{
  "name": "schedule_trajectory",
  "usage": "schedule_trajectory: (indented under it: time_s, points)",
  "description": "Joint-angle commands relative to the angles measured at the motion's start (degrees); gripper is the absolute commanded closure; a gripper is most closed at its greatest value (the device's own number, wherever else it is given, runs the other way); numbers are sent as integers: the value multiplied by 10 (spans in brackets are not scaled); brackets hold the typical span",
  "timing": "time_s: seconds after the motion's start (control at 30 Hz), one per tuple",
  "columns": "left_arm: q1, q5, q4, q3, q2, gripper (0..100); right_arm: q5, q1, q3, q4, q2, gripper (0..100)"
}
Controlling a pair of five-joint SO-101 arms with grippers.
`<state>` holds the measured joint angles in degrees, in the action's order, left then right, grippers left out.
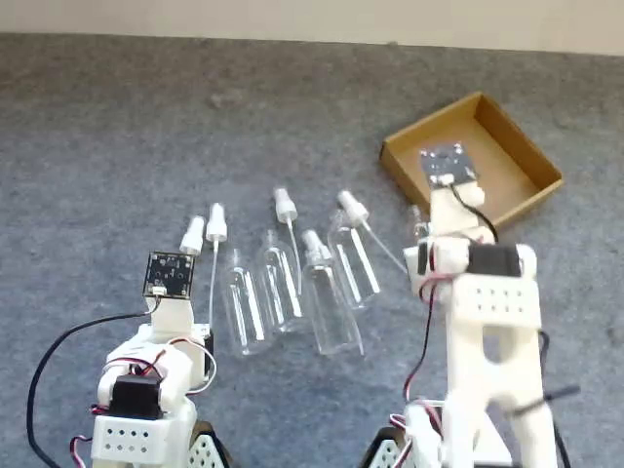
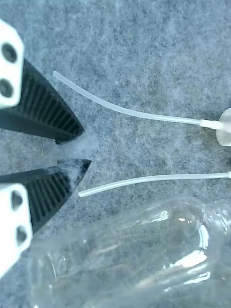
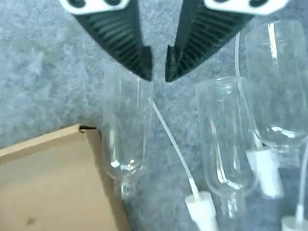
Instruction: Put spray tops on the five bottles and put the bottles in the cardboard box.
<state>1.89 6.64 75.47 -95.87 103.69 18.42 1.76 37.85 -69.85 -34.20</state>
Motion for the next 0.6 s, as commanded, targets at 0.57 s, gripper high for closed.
schedule_trajectory:
  time_s: [0.57]
  points:
    - [-7, 4, 1, -12, 3, 996, 9, 6, -252, 10, 365, 803]
